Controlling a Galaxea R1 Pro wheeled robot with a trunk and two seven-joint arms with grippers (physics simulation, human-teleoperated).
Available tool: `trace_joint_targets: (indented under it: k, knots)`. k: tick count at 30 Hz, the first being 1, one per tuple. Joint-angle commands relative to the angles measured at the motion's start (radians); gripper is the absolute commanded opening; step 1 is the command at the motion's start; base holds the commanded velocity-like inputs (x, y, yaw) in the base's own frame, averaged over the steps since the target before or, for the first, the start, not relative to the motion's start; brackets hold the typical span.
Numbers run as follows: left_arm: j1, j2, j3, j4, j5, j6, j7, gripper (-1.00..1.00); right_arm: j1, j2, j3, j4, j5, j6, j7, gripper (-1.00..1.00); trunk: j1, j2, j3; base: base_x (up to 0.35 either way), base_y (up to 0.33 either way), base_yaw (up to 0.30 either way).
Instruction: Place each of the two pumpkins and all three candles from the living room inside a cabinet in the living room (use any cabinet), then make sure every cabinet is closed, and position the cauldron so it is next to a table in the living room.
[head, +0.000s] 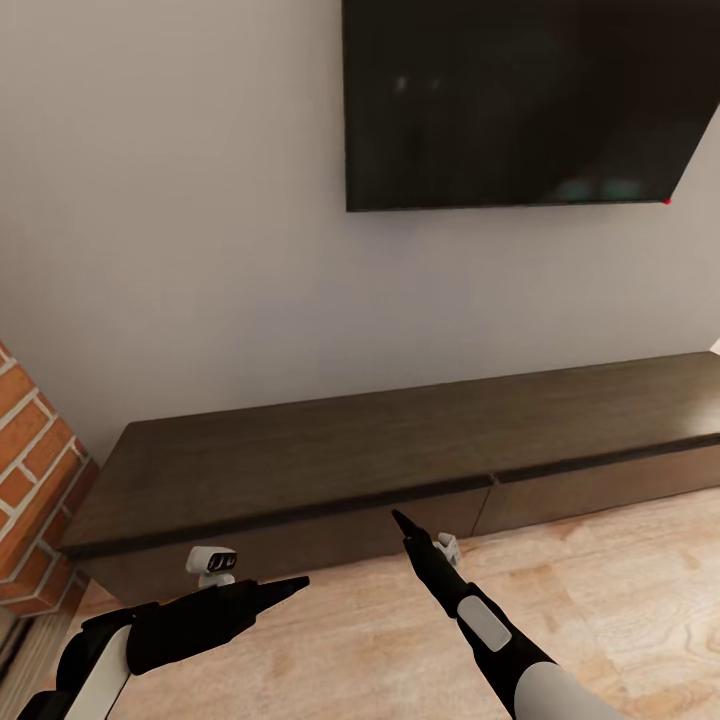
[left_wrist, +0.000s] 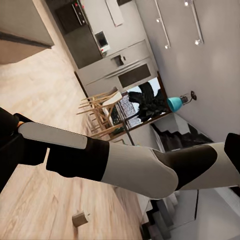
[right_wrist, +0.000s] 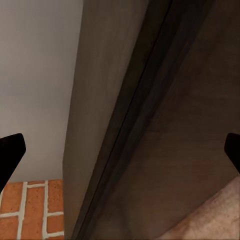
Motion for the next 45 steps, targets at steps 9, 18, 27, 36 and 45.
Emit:
trace_joint_targets:
  k: [9, 18, 27, 36, 45]
  knots:
    - [-0.001, 0.001, -0.001, 0.0, 0.005, 0.006, 0.0, 1.0, -0.001, 0.0, 0.003, 0.0, -0.011, 0.006, 0.002, 1.0, 0.0, 0.0, -0.001, 0.019, 0.003, 0.0]
    - [-0.001, 0.001, -0.001, 0.0, 0.004, 0.006, 0.0, 1.0, -0.001, 0.0, 0.003, 0.002, -0.011, 0.005, 0.001, 1.0, 0.0, 0.0, -0.001, 0.145, 0.059, 0.0]
    - [0.0, 0.001, 0.002, -0.001, 0.006, 0.003, -0.002, 1.0, -0.001, 0.0, 0.003, 0.002, -0.011, 0.006, 0.001, 1.0, 0.004, -0.007, -0.004, 0.005, 0.002, 0.0]
    - [0.0, -0.001, 0.002, -0.001, 0.006, 0.003, -0.002, 1.0, -0.001, 0.0, 0.003, 0.001, -0.011, 0.012, 0.017, 1.0, 0.038, -0.07, -0.032, 0.0, 0.0, 0.0]
    - [0.0, -0.001, 0.001, -0.001, 0.006, 0.003, -0.002, 1.0, -0.001, 0.0, 0.003, 0.002, -0.011, 0.018, 0.079, 1.0, 0.073, -0.133, -0.06, 0.0, 0.0, 0.0]
